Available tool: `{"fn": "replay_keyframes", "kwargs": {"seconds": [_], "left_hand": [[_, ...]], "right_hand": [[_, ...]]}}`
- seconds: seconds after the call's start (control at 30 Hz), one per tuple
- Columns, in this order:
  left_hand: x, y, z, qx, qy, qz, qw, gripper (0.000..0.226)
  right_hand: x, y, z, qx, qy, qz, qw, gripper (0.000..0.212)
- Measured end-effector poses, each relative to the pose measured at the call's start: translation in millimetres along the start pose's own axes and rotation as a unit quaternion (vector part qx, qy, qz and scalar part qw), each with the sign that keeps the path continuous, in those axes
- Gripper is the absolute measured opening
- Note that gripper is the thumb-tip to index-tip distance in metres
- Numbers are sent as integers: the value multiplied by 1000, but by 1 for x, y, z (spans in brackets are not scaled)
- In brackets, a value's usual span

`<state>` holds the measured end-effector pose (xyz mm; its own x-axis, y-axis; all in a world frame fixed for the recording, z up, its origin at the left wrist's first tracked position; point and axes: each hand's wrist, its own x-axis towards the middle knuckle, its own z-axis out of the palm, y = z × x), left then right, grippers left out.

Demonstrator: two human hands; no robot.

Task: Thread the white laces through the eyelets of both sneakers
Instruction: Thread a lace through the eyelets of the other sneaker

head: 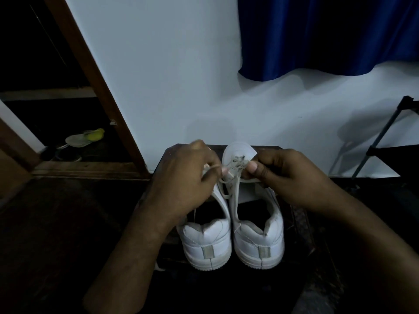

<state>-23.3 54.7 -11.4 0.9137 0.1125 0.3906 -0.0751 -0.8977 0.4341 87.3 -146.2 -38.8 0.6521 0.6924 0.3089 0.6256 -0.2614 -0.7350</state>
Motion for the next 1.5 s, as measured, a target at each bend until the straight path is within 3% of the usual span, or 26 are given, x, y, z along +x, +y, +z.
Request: {"fn": "replay_keyframes", "kwargs": {"seconds": [0.07, 0.13, 0.17, 0.23, 0.3, 0.37, 0.4, 0.43, 0.5, 0.57, 0.6, 0.67, 0.73, 0.87, 0.93, 0.97, 1.03, 1.17, 1.2, 1.27, 1.37, 1.43, 1.5], "left_hand": [[2, -2, 1, -112, 63, -28, 991, 19], [4, 3, 3, -256, 88, -108, 956, 23], [6, 7, 3, -351, 93, -152, 919, 26], [9, 15, -1, -536, 85, -218, 811, 34], [9, 19, -9, -651, 59, -242, 718, 34], [9, 17, -13, -693, 55, -248, 675, 33], [10, 14, -13, -675, 64, -249, 691, 33], [11, 10, -13, -626, 80, -244, 736, 33], [8, 5, -13, -452, 95, -206, 863, 32], [3, 0, -11, -241, 56, -137, 959, 23], [0, 0, -11, -157, 12, -112, 981, 13], [-5, 1, -8, -61, -79, -91, 991, 9], [-6, 3, -7, -41, -116, -89, 988, 3], [-3, 3, -9, -26, -16, -79, 996, 16], [0, 1, -7, -104, 40, -116, 987, 20], [1, 0, -6, -174, 65, -148, 971, 23], [5, 3, -8, -351, 101, -217, 905, 29], [5, 22, -10, -678, 51, -251, 689, 31], [5, 25, -9, -702, 45, -249, 666, 32], [7, 23, -4, -672, 64, -247, 695, 33], [8, 18, 6, -504, 81, -233, 828, 31], [4, 16, 14, -302, 39, -183, 935, 16], [2, 15, 23, -118, -8, -126, 985, 12]], "right_hand": [[1, 1, 1, 6, 9, 0, 1000, 39], [1, 1, 1, 0, 14, 1, 1000, 43], [2, 2, 0, -7, 16, 1, 1000, 46], [1, 1, 0, -20, 27, 2, 999, 47], [1, 0, 2, -23, 55, 8, 998, 40], [2, -2, 5, -22, 76, 7, 997, 40], [2, -3, 6, -26, 77, 0, 997, 40], [2, -4, 7, -31, 70, -13, 997, 38], [3, -6, 10, -47, 42, -42, 997, 30], [3, -7, 11, -102, 16, -67, 992, 35], [3, -8, 12, -147, 10, -78, 986, 41], [4, -8, 13, -201, 5, -89, 975, 49], [3, -9, 12, -204, 4, -82, 975, 50], [2, -6, 11, -183, -1, -72, 980, 40], [3, -3, 10, -154, -4, -62, 986, 38], [4, -1, 10, -141, -4, -59, 988, 40], [6, 1, 10, -125, -4, -57, 990, 45], [9, 2, 10, -111, -6, -50, 993, 57], [9, 2, 10, -108, -6, -46, 993, 57], [9, 2, 10, -105, -5, -43, 994, 55], [9, 2, 10, -99, -8, -37, 994, 52], [8, 2, 9, -94, -10, -32, 995, 51], [8, 3, 8, -84, -9, -27, 996, 48]]}}
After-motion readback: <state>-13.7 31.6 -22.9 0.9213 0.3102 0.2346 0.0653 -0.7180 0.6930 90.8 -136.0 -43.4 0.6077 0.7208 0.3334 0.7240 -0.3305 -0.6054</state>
